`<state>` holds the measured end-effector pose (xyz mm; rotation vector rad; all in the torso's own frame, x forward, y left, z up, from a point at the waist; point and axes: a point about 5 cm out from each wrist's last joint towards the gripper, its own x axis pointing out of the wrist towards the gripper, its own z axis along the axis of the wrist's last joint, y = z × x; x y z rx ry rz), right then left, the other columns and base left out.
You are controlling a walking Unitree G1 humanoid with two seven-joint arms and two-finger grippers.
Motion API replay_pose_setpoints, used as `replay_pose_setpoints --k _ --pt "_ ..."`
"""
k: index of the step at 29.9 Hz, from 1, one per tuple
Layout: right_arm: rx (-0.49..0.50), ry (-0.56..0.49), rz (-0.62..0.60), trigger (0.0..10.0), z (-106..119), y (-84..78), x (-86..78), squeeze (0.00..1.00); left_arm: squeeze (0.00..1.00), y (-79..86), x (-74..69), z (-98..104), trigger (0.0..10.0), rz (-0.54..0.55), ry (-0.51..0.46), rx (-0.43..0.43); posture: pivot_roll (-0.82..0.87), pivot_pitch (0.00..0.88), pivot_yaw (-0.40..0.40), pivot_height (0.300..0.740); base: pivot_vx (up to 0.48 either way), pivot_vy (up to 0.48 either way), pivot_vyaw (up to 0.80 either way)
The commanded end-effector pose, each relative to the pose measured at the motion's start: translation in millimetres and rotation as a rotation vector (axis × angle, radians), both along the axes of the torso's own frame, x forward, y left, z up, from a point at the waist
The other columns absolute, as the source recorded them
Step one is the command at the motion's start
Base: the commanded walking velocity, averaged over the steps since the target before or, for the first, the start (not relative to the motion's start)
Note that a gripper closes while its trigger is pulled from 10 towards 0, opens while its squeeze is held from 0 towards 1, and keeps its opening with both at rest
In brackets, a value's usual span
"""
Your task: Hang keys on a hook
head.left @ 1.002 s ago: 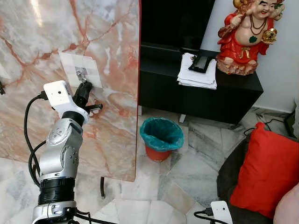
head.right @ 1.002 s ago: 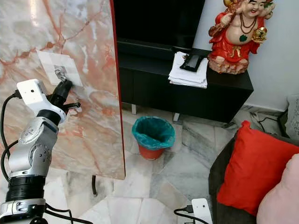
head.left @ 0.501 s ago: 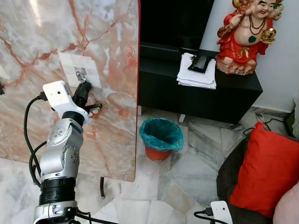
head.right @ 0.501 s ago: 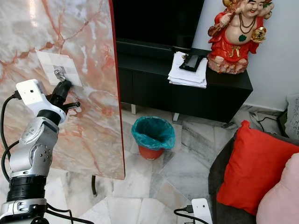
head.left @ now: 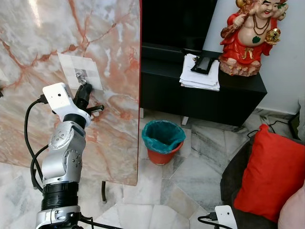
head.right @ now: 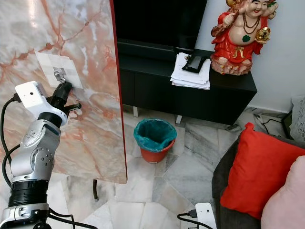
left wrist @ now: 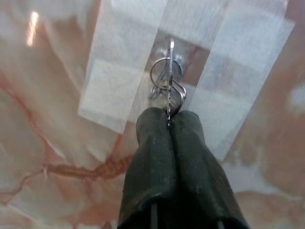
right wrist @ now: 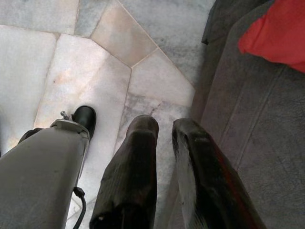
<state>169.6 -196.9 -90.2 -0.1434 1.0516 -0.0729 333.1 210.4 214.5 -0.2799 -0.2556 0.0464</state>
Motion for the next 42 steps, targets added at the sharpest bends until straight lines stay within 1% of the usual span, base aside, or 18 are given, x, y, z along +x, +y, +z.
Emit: replay_pose_setpoints --k 1,14,24,32,42 --pt "-0.004 0.012 -0.001 10.0 -1 -0.8 -1.2 0.00 0.00 2.9 -3.6 1 10.0 0.016 -0.015 -0.020 0.12 0.078 -0.101 0.740 0.000 0.000 0.00" --pt "-0.003 0.009 0.002 10.0 0 0.0 -0.1 0.00 0.00 -0.2 -6.5 -4 10.0 0.002 0.006 -0.025 0.12 0.077 -0.099 0.740 0.000 0.000 0.00" --pt "-0.003 0.005 0.004 10.0 0 0.7 1.5 0.00 0.00 -0.9 -7.8 -9 10.0 -0.004 0.022 -0.057 0.12 0.078 -0.099 0.740 0.000 0.000 0.00" --pt "-0.004 0.004 0.004 10.0 1 0.6 1.7 0.00 0.00 -5.9 -7.8 -18 10.0 -0.019 0.051 -0.052 0.11 0.079 -0.099 0.740 0.000 0.000 0.00" --pt "-0.004 0.008 0.004 10.0 0 0.0 0.3 0.00 0.00 -6.3 -7.5 -19 10.0 -0.019 0.064 -0.031 0.11 0.079 -0.100 0.740 0.000 0.000 0.00"
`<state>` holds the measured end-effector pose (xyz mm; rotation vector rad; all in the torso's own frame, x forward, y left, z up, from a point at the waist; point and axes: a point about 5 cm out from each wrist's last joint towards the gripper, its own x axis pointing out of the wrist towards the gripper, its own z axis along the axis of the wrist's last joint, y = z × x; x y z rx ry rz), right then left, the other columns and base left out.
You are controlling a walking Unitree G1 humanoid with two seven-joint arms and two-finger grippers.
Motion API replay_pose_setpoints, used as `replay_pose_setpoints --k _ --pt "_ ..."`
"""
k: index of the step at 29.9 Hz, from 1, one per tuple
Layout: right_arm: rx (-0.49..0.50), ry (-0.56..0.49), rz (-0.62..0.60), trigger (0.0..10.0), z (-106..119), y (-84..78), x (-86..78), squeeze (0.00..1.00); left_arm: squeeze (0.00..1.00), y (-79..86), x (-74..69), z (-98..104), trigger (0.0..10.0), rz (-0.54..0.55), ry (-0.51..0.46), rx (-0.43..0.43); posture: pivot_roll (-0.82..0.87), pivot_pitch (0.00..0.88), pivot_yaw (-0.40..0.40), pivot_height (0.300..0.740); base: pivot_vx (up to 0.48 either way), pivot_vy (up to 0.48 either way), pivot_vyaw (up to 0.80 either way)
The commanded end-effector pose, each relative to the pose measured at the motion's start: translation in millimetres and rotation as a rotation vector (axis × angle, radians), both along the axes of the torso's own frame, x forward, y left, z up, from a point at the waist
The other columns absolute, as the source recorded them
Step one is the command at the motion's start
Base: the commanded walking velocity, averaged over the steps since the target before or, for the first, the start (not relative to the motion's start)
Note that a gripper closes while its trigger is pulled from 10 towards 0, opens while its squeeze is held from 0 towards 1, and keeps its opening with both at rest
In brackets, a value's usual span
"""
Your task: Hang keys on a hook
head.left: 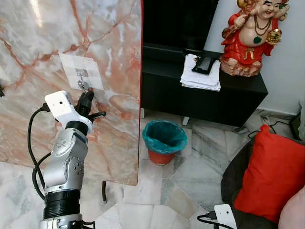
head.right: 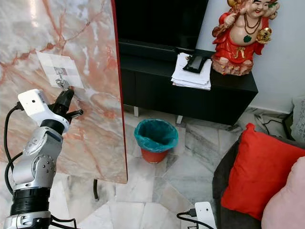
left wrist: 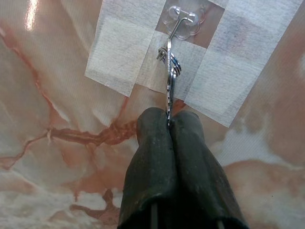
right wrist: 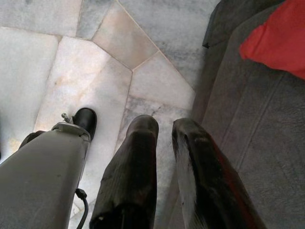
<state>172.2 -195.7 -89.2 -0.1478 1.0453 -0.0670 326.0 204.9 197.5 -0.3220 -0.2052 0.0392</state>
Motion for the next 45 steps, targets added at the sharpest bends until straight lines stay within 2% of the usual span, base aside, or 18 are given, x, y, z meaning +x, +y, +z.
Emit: replay_pose_setpoints --k 1,5,6,8,25,37,43,44,45 --pt "-0.004 0.014 -0.004 10.0 -1 -1.3 -2.4 0.00 0.00 -0.9 -0.4 -2 10.0 -0.001 0.016 0.011 0.11 0.079 -0.100 0.740 0.000 0.000 0.00" --pt "-0.003 0.014 -0.005 10.0 -1 -1.4 -2.6 0.00 0.00 -0.1 0.5 -3 10.0 0.007 0.025 0.044 0.11 0.080 -0.100 0.740 0.000 0.000 0.00" --pt "-0.002 0.014 -0.006 10.0 -1 -1.3 -2.6 0.00 0.98 -0.1 0.6 -4 10.0 0.008 0.027 0.038 0.11 0.079 -0.099 0.740 0.000 0.000 0.00" --pt "-0.002 0.013 -0.007 10.0 -1 -1.4 -2.6 0.00 1.00 -0.1 0.7 -4 10.0 0.010 0.028 0.030 0.11 0.080 -0.100 0.740 0.000 0.000 0.00" --pt "0.006 0.008 -0.007 10.0 -1 0.2 -1.7 0.00 1.00 4.1 -0.4 -9 10.0 0.038 0.051 0.034 0.11 0.081 -0.099 0.740 0.000 0.000 0.00" --pt "0.006 0.008 -0.008 10.0 -1 0.5 -1.9 0.00 1.00 11.3 -6.9 -28 10.0 0.065 0.111 0.056 0.11 0.079 -0.097 0.740 0.000 0.000 0.00" --pt "0.008 0.008 -0.010 10.0 -1 0.5 -2.0 0.00 1.00 14.1 -14.2 -58 10.0 0.062 0.217 0.142 0.11 0.078 -0.096 0.740 0.000 0.000 0.00" --pt "0.008 0.010 -0.012 10.0 -1 0.3 -2.4 0.00 0.24 15.4 -20.2 -76 10.0 0.052 0.275 0.169 0.11 0.079 -0.096 0.740 0.000 0.000 0.00" --pt "0.008 0.010 -0.013 10.0 -1 0.3 -2.5 0.00 0.24 15.7 -21.7 -80 10.0 0.050 0.287 0.172 0.11 0.079 -0.096 0.740 0.000 0.000 0.00"
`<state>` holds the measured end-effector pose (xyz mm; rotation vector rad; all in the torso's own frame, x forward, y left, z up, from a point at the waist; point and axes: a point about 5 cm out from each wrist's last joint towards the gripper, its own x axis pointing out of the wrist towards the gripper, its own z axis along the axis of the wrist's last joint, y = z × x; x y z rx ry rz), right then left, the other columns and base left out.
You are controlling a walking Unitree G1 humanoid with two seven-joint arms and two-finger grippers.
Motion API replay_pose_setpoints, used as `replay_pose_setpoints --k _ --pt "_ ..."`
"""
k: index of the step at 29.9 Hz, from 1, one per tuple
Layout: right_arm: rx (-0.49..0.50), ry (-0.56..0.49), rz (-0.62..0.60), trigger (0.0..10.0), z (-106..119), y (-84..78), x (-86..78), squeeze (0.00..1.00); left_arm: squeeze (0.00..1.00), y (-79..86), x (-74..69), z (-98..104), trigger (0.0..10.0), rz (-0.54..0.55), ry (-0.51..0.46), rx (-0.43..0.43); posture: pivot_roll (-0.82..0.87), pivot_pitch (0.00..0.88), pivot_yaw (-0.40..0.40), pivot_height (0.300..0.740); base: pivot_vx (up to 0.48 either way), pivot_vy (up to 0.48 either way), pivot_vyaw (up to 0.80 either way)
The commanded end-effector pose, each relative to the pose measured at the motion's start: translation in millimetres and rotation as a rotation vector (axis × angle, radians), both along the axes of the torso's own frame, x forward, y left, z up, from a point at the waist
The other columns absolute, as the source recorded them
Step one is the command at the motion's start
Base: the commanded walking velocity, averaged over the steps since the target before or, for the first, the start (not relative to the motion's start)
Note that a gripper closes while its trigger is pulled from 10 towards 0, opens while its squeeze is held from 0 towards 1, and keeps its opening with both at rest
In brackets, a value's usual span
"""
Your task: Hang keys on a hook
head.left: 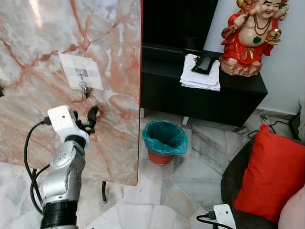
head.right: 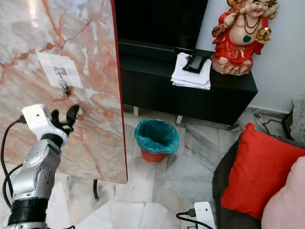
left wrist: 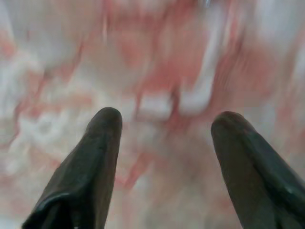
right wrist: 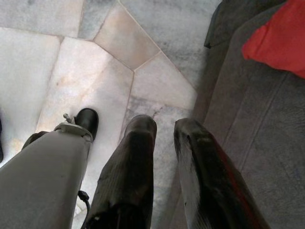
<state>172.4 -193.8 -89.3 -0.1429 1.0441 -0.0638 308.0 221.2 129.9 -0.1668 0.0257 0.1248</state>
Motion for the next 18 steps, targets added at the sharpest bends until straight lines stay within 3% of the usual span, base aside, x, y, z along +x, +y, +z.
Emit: replay_pose_setpoints --k 1,2,5,6,7,16,18 --pt "0.003 0.011 -0.013 10.0 -1 -1.6 -2.7 0.00 0.24 -0.6 -3.7 -13 10.0 -0.013 0.043 0.027 0.11 0.079 -0.096 0.740 0.000 0.000 0.00" --pt "0.003 0.012 -0.013 10.0 -1 -1.5 -2.9 0.00 0.00 0.9 -6.1 -20 10.0 -0.009 0.069 0.041 0.12 0.078 -0.096 0.740 0.000 0.000 0.00" --pt "0.002 0.014 -0.013 10.0 -1 -1.5 -3.4 0.00 0.00 3.6 -9.9 -33 10.0 -0.001 0.117 0.057 0.12 0.078 -0.096 0.740 0.000 0.000 0.00" --pt "0.003 0.020 -0.019 10.0 -2 -2.2 -5.4 0.00 0.00 7.8 -22.1 -70 10.0 -0.010 0.268 0.148 0.11 0.071 -0.089 0.740 0.000 0.000 0.00" --pt "0.003 0.024 -0.026 10.0 -3 -2.9 -7.0 0.00 0.00 8.1 -30.3 -90 10.0 -0.036 0.356 0.218 0.11 0.062 -0.082 0.740 0.000 0.000 0.00" --pt "0.033 0.017 -0.069 10.0 -4 2.4 -7.4 0.00 0.00 6.6 -51.7 -142 10.0 -0.104 0.588 0.301 0.10 0.028 -0.035 0.740 0.000 0.000 0.00" --pt "0.036 0.016 -0.070 10.0 -4 3.0 -7.2 0.00 0.00 6.4 -52.9 -145 10.0 -0.106 0.599 0.301 0.10 0.028 -0.035 0.740 0.000 0.000 0.00"
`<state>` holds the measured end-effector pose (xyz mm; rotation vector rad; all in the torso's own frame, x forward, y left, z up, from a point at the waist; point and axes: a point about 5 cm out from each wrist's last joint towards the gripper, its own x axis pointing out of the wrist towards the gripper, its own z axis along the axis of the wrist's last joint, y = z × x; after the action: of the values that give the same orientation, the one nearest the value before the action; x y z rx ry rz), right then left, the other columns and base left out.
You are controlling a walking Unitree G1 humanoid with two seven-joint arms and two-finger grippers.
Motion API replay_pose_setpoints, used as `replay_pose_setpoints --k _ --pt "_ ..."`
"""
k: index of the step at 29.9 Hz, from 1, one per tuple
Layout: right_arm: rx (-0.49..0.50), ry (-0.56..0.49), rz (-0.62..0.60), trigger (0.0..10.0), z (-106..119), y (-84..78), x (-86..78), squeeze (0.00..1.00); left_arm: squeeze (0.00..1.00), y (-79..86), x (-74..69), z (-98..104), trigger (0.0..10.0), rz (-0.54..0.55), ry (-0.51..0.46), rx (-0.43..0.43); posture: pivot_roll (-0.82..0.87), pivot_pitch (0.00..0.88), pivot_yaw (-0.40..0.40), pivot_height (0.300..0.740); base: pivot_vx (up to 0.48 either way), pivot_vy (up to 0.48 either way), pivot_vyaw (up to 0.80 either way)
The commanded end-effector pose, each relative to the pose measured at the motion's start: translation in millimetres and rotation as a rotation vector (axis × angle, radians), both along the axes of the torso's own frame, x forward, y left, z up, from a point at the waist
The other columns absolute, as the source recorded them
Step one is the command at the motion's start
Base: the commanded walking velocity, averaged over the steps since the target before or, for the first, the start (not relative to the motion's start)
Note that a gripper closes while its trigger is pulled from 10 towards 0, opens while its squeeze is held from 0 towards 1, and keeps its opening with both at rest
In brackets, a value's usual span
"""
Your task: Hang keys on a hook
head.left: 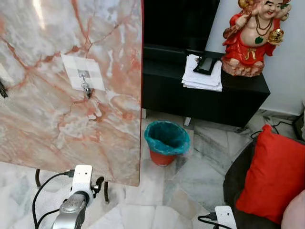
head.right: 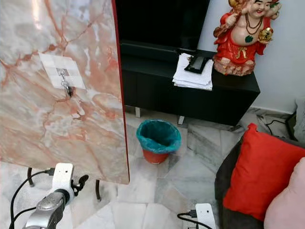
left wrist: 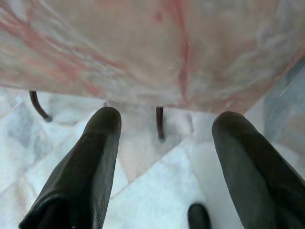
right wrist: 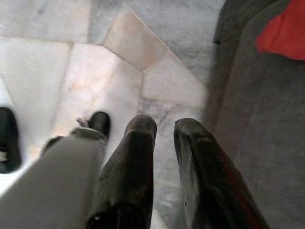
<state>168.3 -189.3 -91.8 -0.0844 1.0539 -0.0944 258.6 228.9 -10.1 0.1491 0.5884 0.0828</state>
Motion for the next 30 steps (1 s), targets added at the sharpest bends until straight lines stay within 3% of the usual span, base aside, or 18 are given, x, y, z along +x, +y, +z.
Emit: replay_pose_setpoints --k 1,5,9,10,11,13,16,20,30 --pt "0.004 0.010 -0.023 10.0 -1 -1.3 -3.0 0.00 0.00 -2.2 -5.3 -9 10.0 -0.019 0.045 0.017 0.09 0.021 -0.029 0.740 0.000 0.000 0.00" --pt "0.011 0.009 -0.053 10.0 -1 -3.3 -3.6 0.00 0.00 -7.1 -21.2 -30 10.0 0.021 0.153 -0.035 0.09 0.000 -0.025 0.740 0.000 0.000 0.00" --pt "0.013 0.012 -0.060 10.0 -2 -4.1 -4.5 0.00 0.00 -7.6 -31.0 -39 10.0 0.050 0.195 -0.057 0.09 0.000 -0.028 0.740 0.000 0.000 0.00" --pt "0.012 0.013 -0.056 10.0 -2 -4.0 -4.7 0.00 0.00 -8.0 -40.5 -46 10.0 0.061 0.237 -0.063 0.09 0.000 -0.029 0.740 0.000 0.000 0.00" --pt "0.011 0.015 -0.048 10.0 -2 -4.1 -4.8 0.00 0.00 -8.8 -58.9 -59 10.0 0.077 0.314 -0.074 0.08 0.000 -0.030 0.740 0.000 0.000 0.00" --pt "0.011 0.015 -0.048 10.0 -2 -4.1 -4.8 0.00 0.00 -8.8 -58.9 -59 10.0 0.077 0.314 -0.074 0.08 0.000 -0.030 0.740 0.000 0.000 0.00" --pt "0.008 0.015 -0.041 10.0 -2 -5.8 -5.3 0.00 0.00 -11.2 -81.9 -72 10.0 0.106 0.393 -0.097 0.08 0.000 -0.039 0.740 0.000 0.000 0.00" --pt "-0.004 0.018 -0.035 10.0 -1 -9.9 -6.3 0.00 0.00 -11.5 -98.7 -80 10.0 0.150 0.429 -0.110 0.08 0.000 -0.053 0.740 0.000 0.126 0.00" --pt "-0.005 0.021 -0.030 10.0 -2 -9.9 -7.7 0.00 0.00 -7.1 -105.3 -81 10.0 0.224 0.419 -0.144 0.09 0.000 -0.051 0.740 0.000 0.329 0.00"
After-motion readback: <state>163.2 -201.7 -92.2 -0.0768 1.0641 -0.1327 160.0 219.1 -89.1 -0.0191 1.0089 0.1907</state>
